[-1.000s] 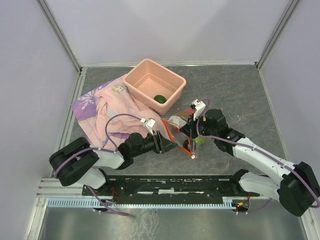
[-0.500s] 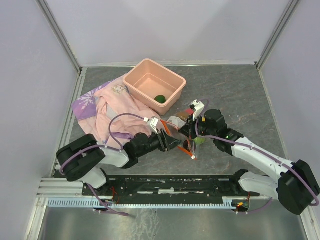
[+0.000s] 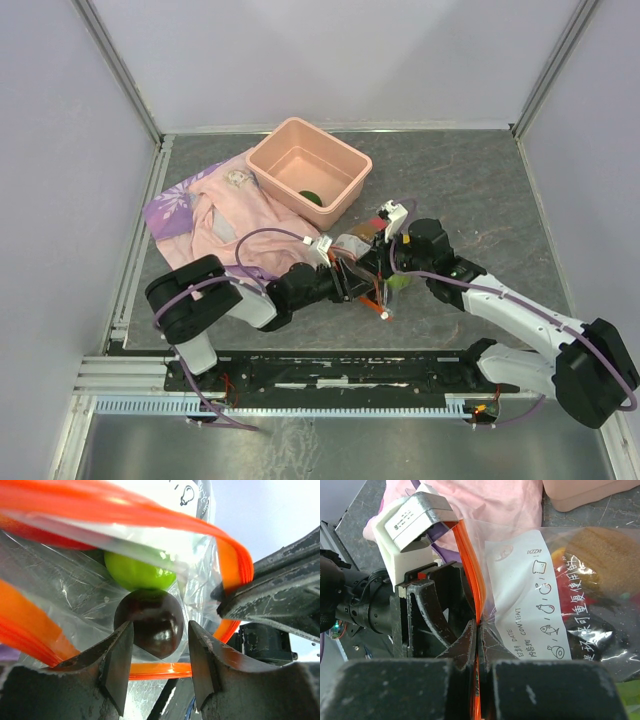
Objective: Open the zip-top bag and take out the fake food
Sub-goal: Pick up the fake fruit from the zipper food storage bag.
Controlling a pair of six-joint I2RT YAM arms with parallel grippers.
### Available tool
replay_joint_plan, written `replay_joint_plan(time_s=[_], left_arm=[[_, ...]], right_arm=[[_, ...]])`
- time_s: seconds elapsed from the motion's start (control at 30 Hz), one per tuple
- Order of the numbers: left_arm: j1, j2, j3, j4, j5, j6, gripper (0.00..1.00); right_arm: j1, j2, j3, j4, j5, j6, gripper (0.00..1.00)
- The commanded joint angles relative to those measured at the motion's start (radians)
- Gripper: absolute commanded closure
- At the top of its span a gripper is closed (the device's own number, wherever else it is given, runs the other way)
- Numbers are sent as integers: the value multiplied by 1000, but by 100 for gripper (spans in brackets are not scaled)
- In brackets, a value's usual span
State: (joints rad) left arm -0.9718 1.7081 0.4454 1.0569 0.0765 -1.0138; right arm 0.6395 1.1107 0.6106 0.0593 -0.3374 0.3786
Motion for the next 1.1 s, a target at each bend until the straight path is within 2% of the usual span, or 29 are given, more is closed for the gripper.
replay_joint_plan(time_s=[0.0, 0.27, 0.47, 0.5, 0.63, 0.87, 0.97, 1.07], left_arm=[[-14, 30, 53, 8, -41, -45, 44], [-42, 67, 83, -64, -62, -43, 35], [-52, 96, 87, -62, -76, -45, 33], [-53, 99, 86, -60, -75, -45, 33], [-54, 98, 79, -56, -76, -44, 33], [-53, 109, 79, -46, -69, -40, 33], [-50, 115, 84, -43, -66, -38, 33], [-50, 117, 84, -40, -64, -36, 33]], right_arm=[[9, 13, 25, 38, -25, 0, 98], [21, 24, 26, 62, -26, 13, 99], [46, 56, 40, 80, -33, 21, 98], [47, 62, 43, 74, -41, 18, 94], [46, 27, 63, -6, -46, -32, 68], [47, -221, 34, -172, 65, -85, 35], [45, -308, 8, -240, 157, -83, 34], [45, -363, -25, -312, 330, -13, 43]])
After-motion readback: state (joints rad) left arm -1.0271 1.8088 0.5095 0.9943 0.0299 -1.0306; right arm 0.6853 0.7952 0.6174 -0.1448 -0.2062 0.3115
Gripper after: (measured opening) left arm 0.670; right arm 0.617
